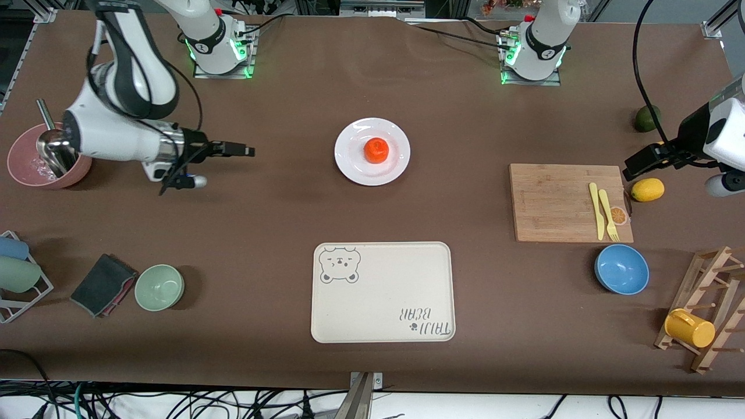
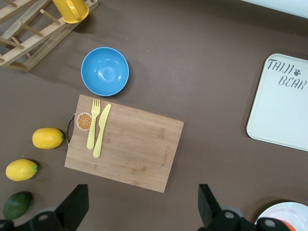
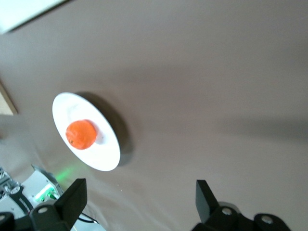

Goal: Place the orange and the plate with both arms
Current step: 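Reach the right gripper to the rim of the white plate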

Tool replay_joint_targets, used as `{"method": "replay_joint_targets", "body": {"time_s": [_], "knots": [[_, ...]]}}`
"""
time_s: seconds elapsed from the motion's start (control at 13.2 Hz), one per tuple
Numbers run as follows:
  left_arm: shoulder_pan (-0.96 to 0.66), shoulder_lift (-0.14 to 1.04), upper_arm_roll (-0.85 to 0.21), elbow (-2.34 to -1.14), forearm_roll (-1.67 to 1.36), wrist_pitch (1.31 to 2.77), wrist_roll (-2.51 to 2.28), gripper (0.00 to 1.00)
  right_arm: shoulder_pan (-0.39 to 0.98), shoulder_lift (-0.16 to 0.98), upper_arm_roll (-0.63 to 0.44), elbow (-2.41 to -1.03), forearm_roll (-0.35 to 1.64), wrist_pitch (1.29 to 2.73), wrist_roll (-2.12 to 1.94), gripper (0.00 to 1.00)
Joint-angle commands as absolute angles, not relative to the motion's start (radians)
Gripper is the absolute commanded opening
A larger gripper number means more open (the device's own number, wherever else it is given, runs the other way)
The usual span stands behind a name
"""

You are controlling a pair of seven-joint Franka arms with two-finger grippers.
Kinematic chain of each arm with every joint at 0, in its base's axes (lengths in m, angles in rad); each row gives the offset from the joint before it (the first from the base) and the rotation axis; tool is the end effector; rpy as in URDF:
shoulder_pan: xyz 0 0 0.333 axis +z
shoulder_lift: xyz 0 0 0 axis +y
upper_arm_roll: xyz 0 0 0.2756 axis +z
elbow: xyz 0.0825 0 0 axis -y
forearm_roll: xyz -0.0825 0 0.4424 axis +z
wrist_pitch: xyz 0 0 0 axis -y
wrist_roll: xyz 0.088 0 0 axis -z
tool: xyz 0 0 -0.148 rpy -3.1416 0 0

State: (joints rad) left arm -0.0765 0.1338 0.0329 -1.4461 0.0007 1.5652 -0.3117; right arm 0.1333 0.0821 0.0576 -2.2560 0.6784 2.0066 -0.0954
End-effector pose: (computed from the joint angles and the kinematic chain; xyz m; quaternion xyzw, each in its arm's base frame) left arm 0.6468 -0.0291 0.5244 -0.9910 -0.1335 0.0067 0.0038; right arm 0.5092 0.1610 0.2004 -0.9468 0.0535 0.1690 0.2688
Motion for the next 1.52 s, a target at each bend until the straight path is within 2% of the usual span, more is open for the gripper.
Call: {"method": "replay_joint_targets", "body": {"time_s": [0.0, 0.15, 0.3, 0.46, 0.83, 1.21, 1.37, 1.44], "knots": [[-0.069, 0.147, 0.029, -1.416, 0.000, 1.546, -0.302, 1.00, 0.126, 0.070, 0.164, -2.336, 0.753, 2.116, -0.138, 1.00], [-0.069, 0.147, 0.029, -1.414, -0.002, 1.546, -0.304, 1.00, 0.127, 0.142, 0.259, -2.338, 0.820, 2.213, -0.138, 1.00], [-0.069, 0.147, 0.029, -1.416, -0.002, 1.546, -0.304, 1.00, 0.133, 0.233, 0.372, -2.336, 0.920, 2.383, -0.140, 1.00], [-0.069, 0.147, 0.029, -1.416, -0.002, 1.546, -0.304, 1.00, 0.133, 0.329, 0.434, -2.329, 0.945, 2.509, -0.141, 1.00], [-0.069, 0.147, 0.029, -1.416, -0.002, 1.546, -0.305, 1.00, 0.144, 0.423, 0.500, -2.287, 0.994, 2.611, -0.147, 1.00], [-0.069, 0.147, 0.029, -1.416, -0.002, 1.546, -0.305, 1.00, 0.198, 0.489, 0.503, -2.221, 1.011, 2.663, -0.147, 0.99], [-0.069, 0.147, 0.029, -1.416, -0.002, 1.546, -0.305, 1.00, 0.207, 0.505, 0.503, -2.200, 1.014, 2.663, -0.149, 0.86], [-0.069, 0.147, 0.029, -1.416, -0.002, 1.546, -0.305, 1.00, 0.209, 0.506, 0.503, -2.197, 1.012, 2.663, -0.149, 0.74]]}}
